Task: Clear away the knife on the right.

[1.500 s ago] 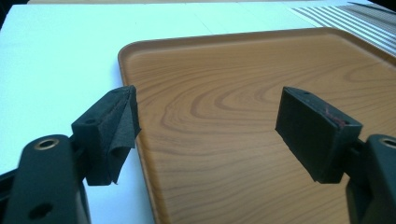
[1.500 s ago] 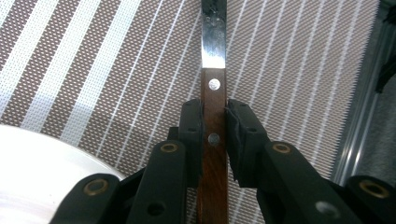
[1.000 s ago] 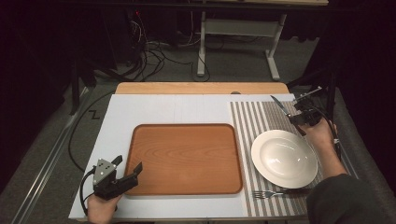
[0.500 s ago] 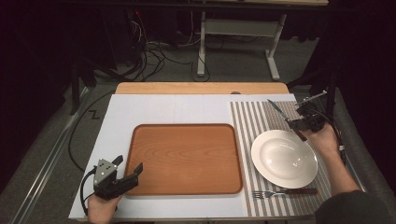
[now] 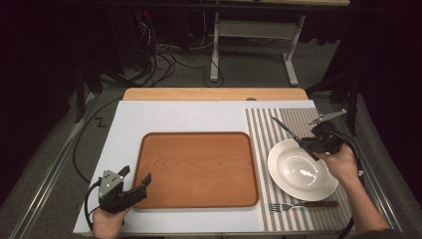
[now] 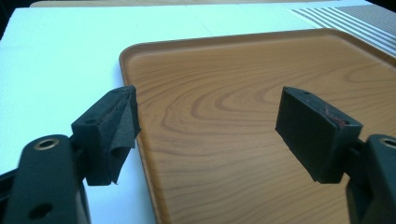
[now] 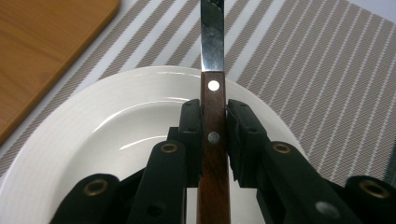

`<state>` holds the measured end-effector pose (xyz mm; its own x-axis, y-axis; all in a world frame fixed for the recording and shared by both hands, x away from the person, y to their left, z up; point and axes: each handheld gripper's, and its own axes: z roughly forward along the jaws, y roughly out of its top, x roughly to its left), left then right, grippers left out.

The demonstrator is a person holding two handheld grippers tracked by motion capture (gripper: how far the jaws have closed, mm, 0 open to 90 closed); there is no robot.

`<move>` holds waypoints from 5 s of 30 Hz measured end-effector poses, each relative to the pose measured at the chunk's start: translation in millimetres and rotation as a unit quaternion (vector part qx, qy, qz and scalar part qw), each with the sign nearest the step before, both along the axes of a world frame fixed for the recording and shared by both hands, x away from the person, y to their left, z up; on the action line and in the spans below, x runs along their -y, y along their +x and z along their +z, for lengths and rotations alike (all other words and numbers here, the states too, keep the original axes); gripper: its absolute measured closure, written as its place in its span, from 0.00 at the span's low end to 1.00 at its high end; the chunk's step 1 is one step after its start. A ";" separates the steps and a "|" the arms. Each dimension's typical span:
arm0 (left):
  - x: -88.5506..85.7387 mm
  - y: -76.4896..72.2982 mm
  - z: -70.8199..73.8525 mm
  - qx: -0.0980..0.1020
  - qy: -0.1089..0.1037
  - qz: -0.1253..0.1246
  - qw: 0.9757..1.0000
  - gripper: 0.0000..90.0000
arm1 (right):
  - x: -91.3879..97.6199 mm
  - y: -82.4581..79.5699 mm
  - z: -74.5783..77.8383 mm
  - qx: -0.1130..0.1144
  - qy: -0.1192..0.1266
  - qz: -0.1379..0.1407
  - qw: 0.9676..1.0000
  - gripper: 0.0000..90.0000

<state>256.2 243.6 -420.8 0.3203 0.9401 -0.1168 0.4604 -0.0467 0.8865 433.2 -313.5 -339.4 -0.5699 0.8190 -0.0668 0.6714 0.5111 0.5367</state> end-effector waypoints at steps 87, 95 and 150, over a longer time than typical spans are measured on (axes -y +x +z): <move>0.9 -3.2 1.6 0.004 -0.007 -0.010 1.000 0.25 | -122.4 -63.0 -30.1 -0.022 0.061 0.111 0.992 0.86; 0.9 -3.2 1.6 0.004 -0.007 -0.011 1.000 0.25 | -139.1 -56.6 -41.4 -0.035 0.063 0.111 0.991 0.86; 0.6 -3.8 1.8 0.005 -0.007 -0.011 1.000 0.25 | -144.2 -53.2 -51.4 -0.014 0.047 0.077 0.996 0.65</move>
<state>252.4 243.1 -419.0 0.3421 0.9310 -0.1272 0.4507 -0.0438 0.8916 380.0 -169.3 -390.8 -0.6894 0.7240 0.0244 0.6051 0.5570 0.5689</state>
